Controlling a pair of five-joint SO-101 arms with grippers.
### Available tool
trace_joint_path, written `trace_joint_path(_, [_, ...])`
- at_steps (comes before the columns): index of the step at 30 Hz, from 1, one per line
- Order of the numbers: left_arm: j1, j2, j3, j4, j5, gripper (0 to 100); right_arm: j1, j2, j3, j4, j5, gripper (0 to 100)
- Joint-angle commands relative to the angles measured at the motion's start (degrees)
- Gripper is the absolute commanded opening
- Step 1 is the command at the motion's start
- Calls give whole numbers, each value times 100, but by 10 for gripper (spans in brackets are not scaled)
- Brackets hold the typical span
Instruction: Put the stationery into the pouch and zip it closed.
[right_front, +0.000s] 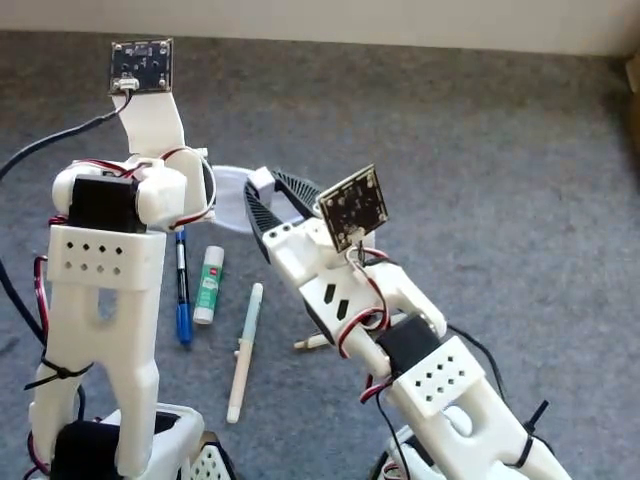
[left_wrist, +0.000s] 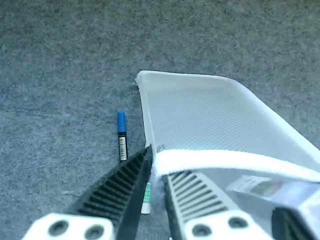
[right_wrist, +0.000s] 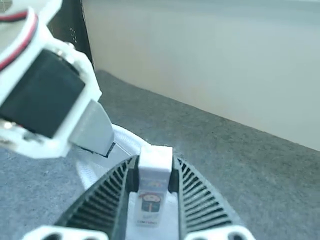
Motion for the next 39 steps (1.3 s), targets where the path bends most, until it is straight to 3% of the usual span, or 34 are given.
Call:
trace_joint_path(1, [-92, 127, -136, -44, 70, 7, -154, -145, -57, 602, 70, 5])
trace_joint_path(10, [-101, 127, -136, -44, 79, 7, -418, -145, -75, 1112, 79, 5])
trace_joint_path(17, [-101, 127, -136, -44, 79, 7, -418, -154, -75, 1446, 791, 8])
trace_joint_path(29, [-101, 127, -119, -44, 79, 7, -567, -154, -224, 1780, 985, 13])
trace_joint_path(35, [-101, 127, -110, -44, 79, 7, -567, -154, -734, 2712, 949, 143])
trace_joint_path(39, [-101, 127, -110, -44, 79, 7, -567, -154, -1121, 3169, 686, 149])
